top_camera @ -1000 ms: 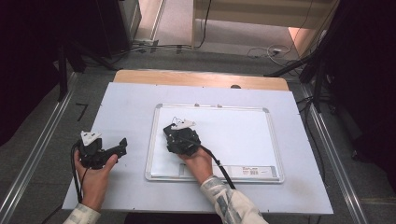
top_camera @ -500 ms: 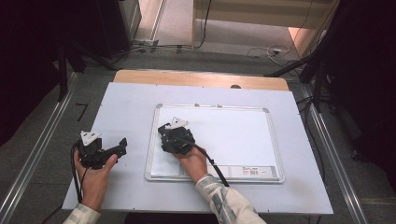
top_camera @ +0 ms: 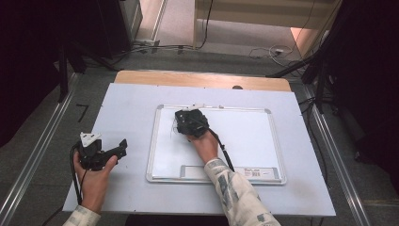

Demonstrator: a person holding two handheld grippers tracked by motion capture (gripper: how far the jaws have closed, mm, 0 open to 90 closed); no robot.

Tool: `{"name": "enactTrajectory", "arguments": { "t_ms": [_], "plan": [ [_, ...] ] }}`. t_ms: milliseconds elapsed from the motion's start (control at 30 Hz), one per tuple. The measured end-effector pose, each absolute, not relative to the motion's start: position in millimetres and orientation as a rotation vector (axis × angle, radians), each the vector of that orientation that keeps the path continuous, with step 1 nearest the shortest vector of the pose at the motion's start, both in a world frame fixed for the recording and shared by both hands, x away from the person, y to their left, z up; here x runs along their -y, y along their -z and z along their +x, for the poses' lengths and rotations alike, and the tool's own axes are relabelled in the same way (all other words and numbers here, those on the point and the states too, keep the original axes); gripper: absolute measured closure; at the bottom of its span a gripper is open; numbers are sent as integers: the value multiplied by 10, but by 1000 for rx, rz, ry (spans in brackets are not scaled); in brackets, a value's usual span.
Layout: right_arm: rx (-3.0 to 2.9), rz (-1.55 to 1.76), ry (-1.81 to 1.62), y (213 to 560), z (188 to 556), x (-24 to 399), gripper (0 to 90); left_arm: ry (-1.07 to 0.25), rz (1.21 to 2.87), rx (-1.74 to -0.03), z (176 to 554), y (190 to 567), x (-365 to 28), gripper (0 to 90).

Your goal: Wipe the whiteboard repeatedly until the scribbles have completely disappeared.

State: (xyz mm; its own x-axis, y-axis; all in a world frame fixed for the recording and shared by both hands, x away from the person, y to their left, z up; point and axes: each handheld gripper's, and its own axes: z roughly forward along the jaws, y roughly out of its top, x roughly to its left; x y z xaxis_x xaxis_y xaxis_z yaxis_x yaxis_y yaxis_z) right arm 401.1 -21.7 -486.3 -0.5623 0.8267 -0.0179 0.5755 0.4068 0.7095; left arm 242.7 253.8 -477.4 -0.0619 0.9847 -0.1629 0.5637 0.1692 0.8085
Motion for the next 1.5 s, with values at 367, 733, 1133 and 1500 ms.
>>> {"name": "enactTrajectory", "arguments": {
  "t_ms": [367,733,1133,1500],
  "plan": [
    [-2295,1201,-920,4847,4077,93,381,-732,1489,-1723,2440,4780,-2529,64],
    [-2348,1144,-951,4855,3913,-161,381,-731,1490,-1718,2443,4780,-2521,64],
    [-2339,1132,-965,4857,4057,-208,384,-728,1483,-1724,2425,4783,-2555,64],
    [-2285,1201,-932,4842,4290,-50,384,-725,1482,-1725,2425,4785,-2563,65]
  ]
}}
